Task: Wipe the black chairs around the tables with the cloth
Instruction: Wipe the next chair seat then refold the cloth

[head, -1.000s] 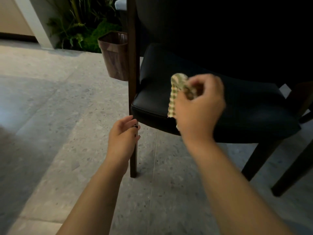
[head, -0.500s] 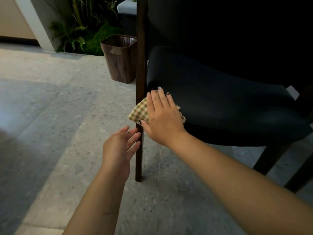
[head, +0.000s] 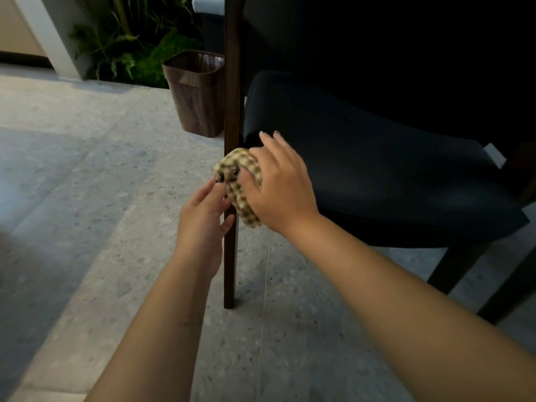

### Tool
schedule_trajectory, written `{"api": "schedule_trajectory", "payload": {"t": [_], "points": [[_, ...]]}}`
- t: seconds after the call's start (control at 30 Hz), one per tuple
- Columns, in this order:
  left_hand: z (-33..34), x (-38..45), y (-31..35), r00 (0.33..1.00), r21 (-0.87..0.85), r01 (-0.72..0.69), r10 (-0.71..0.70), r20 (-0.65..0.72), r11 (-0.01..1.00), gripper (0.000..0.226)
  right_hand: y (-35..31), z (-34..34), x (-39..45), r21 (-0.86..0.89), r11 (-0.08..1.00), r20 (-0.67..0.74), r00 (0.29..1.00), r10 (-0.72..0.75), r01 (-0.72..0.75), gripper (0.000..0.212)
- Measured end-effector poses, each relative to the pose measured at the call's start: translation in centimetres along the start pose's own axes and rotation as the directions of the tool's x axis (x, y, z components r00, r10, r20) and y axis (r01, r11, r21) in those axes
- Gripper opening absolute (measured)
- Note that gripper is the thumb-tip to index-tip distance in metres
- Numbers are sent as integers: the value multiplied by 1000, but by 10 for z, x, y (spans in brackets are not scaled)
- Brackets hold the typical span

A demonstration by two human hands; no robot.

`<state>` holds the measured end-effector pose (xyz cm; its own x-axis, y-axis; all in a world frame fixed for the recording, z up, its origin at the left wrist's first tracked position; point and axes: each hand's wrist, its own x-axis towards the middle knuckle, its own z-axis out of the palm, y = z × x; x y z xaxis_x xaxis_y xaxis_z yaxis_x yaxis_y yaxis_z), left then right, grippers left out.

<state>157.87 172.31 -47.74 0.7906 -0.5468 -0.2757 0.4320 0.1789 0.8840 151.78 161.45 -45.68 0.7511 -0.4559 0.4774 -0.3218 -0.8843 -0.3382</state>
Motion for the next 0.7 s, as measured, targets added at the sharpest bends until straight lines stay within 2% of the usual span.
{"api": "schedule_trajectory", "payload": {"t": [0.07, 0.2, 0.3, 0.37, 0.43, 0.5, 0.57, 0.63, 0.67, 0.7], "points": [[0, 3, 3, 1000, 24, -16, 16, 16, 1000, 25, 0, -2, 4, 64, 997, 92, 995, 28, -34, 47], [-2, 6, 5, 996, 73, -83, 85, -23, 994, 16, 7, -13, 15, 322, 934, 180, 978, 103, -157, 41], [-2, 5, 7, 974, 116, -228, 227, 22, 967, 18, 9, -31, 28, 328, 931, 355, 934, 34, -159, 54], [-3, 4, 11, 938, 118, -344, 335, 88, 931, 21, 8, -44, 35, 266, 961, 441, 897, -46, -82, 43], [-4, 3, 15, 904, 102, -420, 406, 132, 902, 18, 7, -56, 41, 317, 943, 477, 876, -71, -96, 21], [-5, 4, 15, 902, 132, -426, 410, 133, 895, 16, 5, -63, 46, 433, 883, 433, 901, -29, -180, 17], [-3, 4, 12, 942, 209, -333, 315, 117, 919, 31, 11, -59, 52, 439, 856, 338, 933, 125, -274, 16], [-3, 5, 7, 975, 301, -220, 201, 92, 928, 41, 15, -48, 56, 213, 922, 189, 939, 286, -324, 32], [-3, 6, 6, 983, 337, -183, 171, 67, 923, 41, 16, -41, 53, 63, 959, 94, 959, 269, -275, 40], [-3, 6, 5, 988, 349, -155, 151, 39, 924, 40, 15, -34, 47, -59, 984, 24, 985, 171, -170, 44]]}}
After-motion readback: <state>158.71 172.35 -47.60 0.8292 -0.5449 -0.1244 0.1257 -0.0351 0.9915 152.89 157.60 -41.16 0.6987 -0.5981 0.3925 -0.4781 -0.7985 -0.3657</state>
